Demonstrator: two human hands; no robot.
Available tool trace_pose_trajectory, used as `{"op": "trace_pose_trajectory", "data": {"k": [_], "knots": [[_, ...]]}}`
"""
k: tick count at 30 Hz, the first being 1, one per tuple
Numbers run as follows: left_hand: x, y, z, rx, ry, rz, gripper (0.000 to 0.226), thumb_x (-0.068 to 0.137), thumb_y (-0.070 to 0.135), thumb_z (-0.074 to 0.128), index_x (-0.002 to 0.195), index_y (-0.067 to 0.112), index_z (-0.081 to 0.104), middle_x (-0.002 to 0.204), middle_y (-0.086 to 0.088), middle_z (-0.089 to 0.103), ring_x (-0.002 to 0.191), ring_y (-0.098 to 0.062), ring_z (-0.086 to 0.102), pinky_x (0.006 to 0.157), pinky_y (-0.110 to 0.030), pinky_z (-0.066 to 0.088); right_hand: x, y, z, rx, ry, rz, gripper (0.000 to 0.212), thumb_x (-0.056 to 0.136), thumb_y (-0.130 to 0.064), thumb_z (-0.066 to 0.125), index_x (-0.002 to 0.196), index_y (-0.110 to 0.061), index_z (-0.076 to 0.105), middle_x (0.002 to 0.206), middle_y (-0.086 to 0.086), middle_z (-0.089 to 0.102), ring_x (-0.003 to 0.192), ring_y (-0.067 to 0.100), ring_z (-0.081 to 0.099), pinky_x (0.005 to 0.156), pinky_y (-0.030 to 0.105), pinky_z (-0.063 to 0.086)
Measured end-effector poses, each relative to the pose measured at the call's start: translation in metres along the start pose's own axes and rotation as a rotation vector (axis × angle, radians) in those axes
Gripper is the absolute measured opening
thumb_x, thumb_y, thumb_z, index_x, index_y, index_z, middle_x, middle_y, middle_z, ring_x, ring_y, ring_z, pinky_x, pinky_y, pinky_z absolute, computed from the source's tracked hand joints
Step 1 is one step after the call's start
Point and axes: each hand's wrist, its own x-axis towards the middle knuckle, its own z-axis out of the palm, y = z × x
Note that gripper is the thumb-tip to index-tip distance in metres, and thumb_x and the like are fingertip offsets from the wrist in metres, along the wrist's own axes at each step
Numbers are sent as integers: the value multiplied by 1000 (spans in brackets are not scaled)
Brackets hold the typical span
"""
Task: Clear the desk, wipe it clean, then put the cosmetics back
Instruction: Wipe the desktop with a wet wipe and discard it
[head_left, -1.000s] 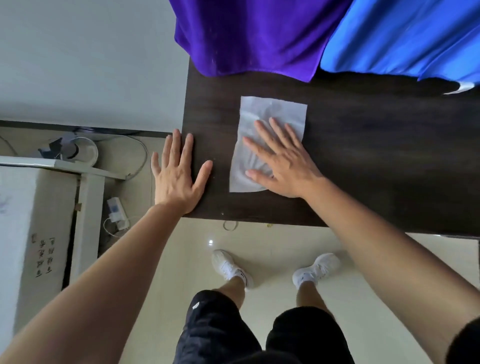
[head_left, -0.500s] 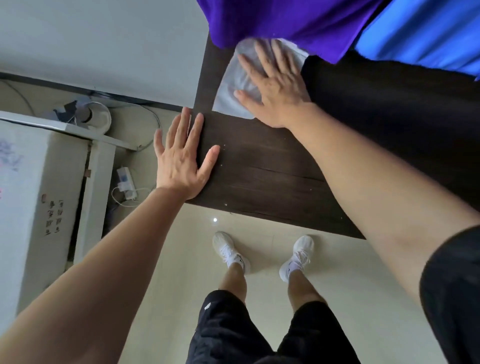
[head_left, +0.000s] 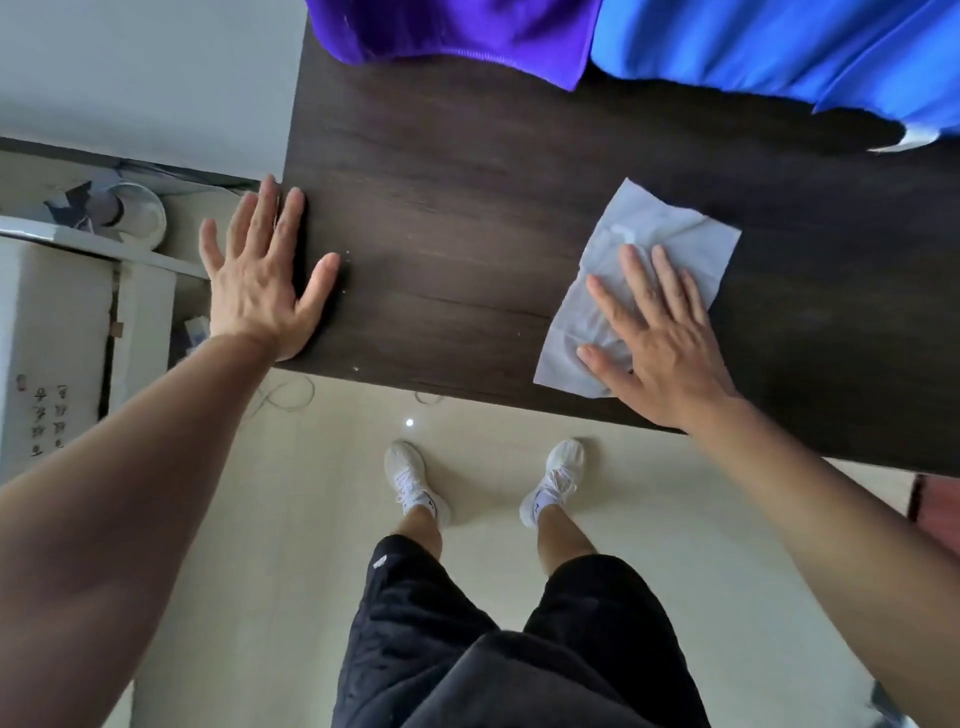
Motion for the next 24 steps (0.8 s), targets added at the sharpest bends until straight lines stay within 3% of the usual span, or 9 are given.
{"op": "trace_pose_trajectory", "data": {"k": [7, 14, 19, 24], "knots": [[2, -5, 0, -50, -45, -1, 78, 94, 72, 16, 157, 25, 12, 166, -1, 5, 152, -21, 6, 120, -54, 4, -17, -66, 15, 11, 67, 226, 74, 98, -68, 27, 160, -32, 10, 168, 9, -1, 154, 34, -4, 124, 52, 3], [1, -8, 0, -180, -33, 42, 73, 97, 65, 21, 157, 24, 19, 166, 1, 3, 152, -20, 4, 121, -50, 9, 78, -206, 8, 46, 99, 136, 72, 98, -70, 25, 160, -33, 14, 169, 8, 1, 155, 32, -4, 123, 54, 5], [2, -10, -4, -229, -62, 48, 72, 98, 63, 22, 157, 23, 19, 167, 2, 1, 153, -21, -3, 122, -48, 7, 76, -201, 4, 29, 35, 89, 73, 99, -71, 20, 160, -35, 6, 169, 5, -5, 154, 28, -9, 123, 53, 4], [41, -20, -14, -196, -78, 177, 69, 98, 61, 18, 155, 22, 25, 166, 3, 8, 153, -23, 0, 121, -49, 10, 17, -202, 21, 54, 47, 216, 73, 99, -69, 20, 160, -32, 7, 168, 9, -5, 154, 32, -7, 123, 56, 5]]}}
